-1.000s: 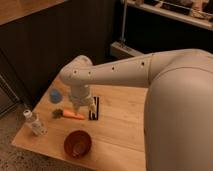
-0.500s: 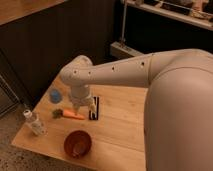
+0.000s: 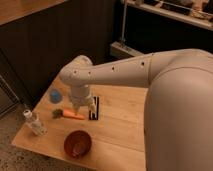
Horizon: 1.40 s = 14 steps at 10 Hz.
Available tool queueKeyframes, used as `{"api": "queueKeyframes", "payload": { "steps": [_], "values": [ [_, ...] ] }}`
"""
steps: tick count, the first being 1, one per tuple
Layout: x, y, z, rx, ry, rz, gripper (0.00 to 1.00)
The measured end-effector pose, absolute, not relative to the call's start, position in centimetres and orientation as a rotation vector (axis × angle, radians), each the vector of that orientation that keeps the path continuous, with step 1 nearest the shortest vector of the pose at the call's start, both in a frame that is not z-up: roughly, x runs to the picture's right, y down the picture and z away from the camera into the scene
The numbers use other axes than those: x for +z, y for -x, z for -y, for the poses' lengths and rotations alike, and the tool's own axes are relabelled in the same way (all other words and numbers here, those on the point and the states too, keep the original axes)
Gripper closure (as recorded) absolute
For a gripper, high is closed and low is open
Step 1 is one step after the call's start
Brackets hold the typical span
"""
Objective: Knock the bottle over
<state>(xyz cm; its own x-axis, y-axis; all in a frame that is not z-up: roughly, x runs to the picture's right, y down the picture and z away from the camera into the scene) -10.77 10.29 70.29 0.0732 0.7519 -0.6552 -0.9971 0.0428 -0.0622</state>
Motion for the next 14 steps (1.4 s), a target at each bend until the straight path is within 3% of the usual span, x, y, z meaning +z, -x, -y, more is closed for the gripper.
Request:
{"api": "queueKeyframes", "payload": {
  "steps": [14],
  "values": [
    [70.26,10.95,-10.15,1.434,0.601,-0.511,0.35]
  ]
}}
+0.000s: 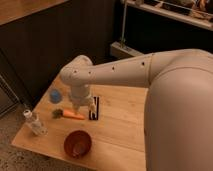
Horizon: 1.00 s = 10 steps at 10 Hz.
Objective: Knock the bottle over
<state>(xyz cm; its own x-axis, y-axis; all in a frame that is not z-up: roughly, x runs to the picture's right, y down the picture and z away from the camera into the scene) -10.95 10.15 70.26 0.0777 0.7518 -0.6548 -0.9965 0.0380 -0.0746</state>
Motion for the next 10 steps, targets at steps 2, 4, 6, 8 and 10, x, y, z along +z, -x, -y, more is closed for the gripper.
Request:
{"api": "queueKeyframes", "payload": {
  "steps": [2,4,6,8,10],
  "values": [
    [70.3,11.3,-9.8,1.427,0.602,-0.48,0.35],
    [70.3,11.6,-9.5,1.416,0.601,-0.444,0.35],
    [70.3,11.5,-9.4,1.411,0.596,-0.434,0.35],
    [70.2,11.4,-9.3,1.402,0.581,-0.418,0.46],
    [70.3,11.3,-9.0,1.404,0.547,-0.404,0.7]
  ]
}}
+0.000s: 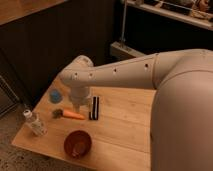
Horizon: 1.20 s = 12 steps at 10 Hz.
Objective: Knock the bottle over
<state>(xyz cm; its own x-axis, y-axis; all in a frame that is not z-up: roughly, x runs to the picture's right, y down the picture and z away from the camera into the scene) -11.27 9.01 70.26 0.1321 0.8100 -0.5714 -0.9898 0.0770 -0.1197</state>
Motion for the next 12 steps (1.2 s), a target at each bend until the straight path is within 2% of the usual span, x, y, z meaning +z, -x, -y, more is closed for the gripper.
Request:
{"api": "queueKeyframes", "payload": {
  "steps": [3,4,12],
  "values": [
    [70.3,11.4,-9.0,1.404,0.507,-0.4,0.97],
    [70.4,11.8,-9.0,1.398,0.499,-0.398,1.0],
    [71.9,15.3,-8.5,1.366,0.488,-0.398,1.0]
  ]
}}
